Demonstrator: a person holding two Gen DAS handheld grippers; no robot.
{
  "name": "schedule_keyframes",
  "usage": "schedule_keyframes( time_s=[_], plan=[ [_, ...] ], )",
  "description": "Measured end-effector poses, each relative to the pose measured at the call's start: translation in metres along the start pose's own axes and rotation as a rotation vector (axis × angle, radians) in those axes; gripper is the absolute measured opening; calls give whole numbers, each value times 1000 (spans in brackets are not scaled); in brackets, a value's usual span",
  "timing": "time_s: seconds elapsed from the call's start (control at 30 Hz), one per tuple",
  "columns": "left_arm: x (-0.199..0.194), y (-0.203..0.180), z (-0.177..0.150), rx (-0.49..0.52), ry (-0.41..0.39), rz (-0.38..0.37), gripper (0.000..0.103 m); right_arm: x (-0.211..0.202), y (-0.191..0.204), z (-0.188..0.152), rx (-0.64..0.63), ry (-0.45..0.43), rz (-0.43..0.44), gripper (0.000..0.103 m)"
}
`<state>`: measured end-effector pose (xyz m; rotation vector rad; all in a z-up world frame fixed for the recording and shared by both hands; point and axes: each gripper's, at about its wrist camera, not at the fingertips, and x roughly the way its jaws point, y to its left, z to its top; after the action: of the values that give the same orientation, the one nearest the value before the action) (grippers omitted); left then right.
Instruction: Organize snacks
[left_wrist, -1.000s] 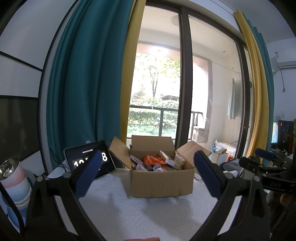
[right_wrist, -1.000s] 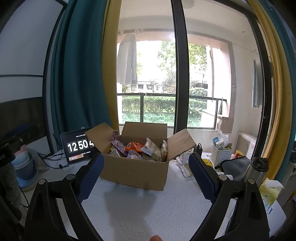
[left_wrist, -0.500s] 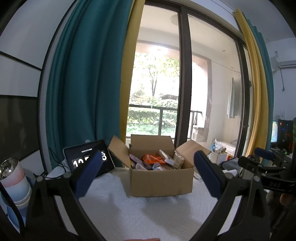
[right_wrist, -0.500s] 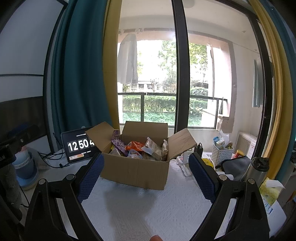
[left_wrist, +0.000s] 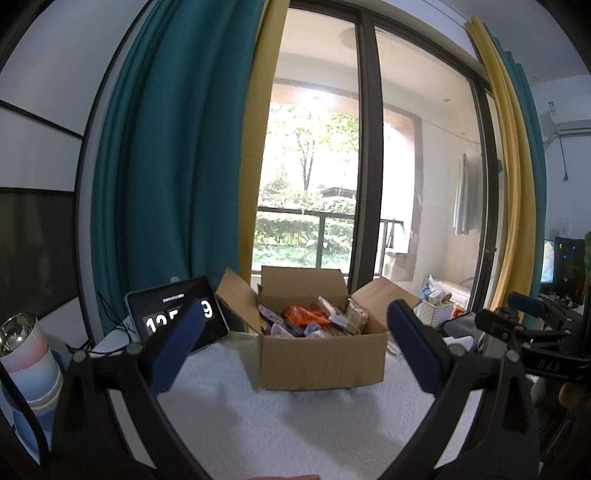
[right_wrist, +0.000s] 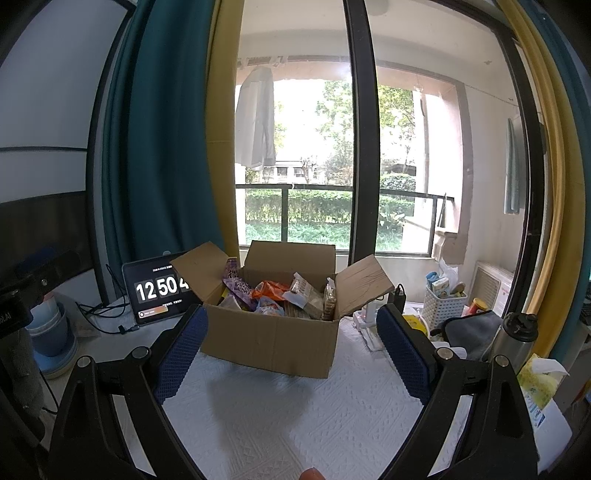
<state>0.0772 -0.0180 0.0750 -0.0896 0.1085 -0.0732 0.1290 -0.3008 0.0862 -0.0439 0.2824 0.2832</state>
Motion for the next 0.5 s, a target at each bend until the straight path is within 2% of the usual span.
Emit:
schedule_keyframes(
  time_s=[0.5],
  plan=[
    [3,-4,-6,14,12,-4,100,2,0,0,1,2,6,94]
  ],
)
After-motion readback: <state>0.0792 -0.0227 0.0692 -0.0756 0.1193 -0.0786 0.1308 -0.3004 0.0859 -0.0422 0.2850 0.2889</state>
